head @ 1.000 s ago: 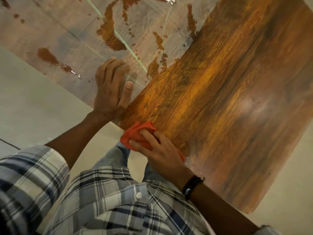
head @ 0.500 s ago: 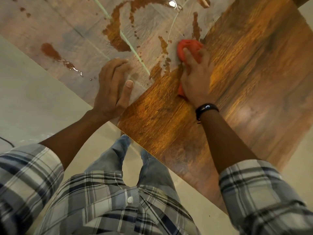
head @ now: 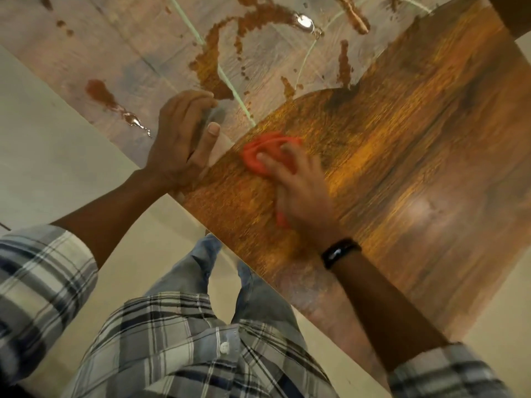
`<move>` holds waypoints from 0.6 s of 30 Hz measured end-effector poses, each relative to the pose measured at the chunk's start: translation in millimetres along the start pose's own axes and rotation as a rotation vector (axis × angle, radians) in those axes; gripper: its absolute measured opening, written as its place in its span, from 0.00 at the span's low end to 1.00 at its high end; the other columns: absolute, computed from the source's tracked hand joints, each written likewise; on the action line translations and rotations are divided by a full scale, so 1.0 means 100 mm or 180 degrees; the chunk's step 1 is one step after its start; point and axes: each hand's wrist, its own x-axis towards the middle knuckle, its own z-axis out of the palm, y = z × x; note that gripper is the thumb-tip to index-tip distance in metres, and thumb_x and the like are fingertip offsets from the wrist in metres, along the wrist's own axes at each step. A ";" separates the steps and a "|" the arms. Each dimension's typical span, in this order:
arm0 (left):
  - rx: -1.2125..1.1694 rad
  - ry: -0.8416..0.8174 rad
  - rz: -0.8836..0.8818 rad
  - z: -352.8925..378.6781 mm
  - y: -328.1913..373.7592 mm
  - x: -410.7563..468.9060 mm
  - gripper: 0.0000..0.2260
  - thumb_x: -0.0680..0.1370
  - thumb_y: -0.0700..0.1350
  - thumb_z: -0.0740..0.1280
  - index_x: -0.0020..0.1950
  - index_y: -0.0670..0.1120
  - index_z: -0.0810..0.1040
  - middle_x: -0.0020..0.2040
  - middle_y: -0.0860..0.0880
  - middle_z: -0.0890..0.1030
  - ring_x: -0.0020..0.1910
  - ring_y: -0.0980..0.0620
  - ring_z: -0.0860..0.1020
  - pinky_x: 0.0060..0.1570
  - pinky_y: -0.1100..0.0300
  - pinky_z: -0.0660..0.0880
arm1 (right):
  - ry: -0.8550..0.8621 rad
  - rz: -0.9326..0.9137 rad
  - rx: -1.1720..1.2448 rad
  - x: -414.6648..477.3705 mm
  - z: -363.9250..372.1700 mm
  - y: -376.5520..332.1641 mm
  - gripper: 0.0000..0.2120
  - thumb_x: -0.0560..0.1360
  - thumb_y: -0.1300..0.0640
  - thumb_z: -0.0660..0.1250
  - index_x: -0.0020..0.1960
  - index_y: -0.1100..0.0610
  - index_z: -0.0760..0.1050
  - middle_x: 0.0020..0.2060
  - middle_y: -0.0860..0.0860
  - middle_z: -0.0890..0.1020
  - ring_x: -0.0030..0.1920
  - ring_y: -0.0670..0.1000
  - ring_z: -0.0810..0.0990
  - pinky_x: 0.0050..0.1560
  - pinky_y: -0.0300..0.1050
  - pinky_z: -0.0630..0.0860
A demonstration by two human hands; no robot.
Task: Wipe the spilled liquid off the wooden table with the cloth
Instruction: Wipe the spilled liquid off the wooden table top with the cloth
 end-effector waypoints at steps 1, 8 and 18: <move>0.0032 -0.0041 0.0020 0.01 -0.01 0.00 0.25 0.85 0.54 0.51 0.66 0.36 0.75 0.66 0.38 0.76 0.68 0.40 0.72 0.69 0.45 0.64 | 0.0141 0.0296 -0.0041 0.15 -0.13 0.25 0.22 0.79 0.59 0.60 0.71 0.47 0.72 0.70 0.58 0.69 0.60 0.60 0.70 0.55 0.52 0.74; 0.0147 -0.0163 0.0038 0.02 -0.02 0.03 0.27 0.85 0.58 0.49 0.67 0.39 0.74 0.66 0.40 0.76 0.67 0.41 0.72 0.69 0.49 0.61 | 0.0618 0.1091 -0.0220 0.70 -0.30 0.60 0.21 0.80 0.56 0.60 0.72 0.47 0.71 0.71 0.59 0.66 0.65 0.62 0.67 0.63 0.57 0.72; 0.0316 -0.0401 -0.0096 0.00 0.02 0.04 0.27 0.84 0.59 0.49 0.69 0.40 0.72 0.68 0.41 0.74 0.69 0.42 0.70 0.71 0.47 0.60 | -0.0362 -0.0469 -0.0249 -0.42 0.15 -0.21 0.21 0.79 0.55 0.57 0.70 0.48 0.73 0.68 0.56 0.72 0.57 0.58 0.71 0.51 0.52 0.77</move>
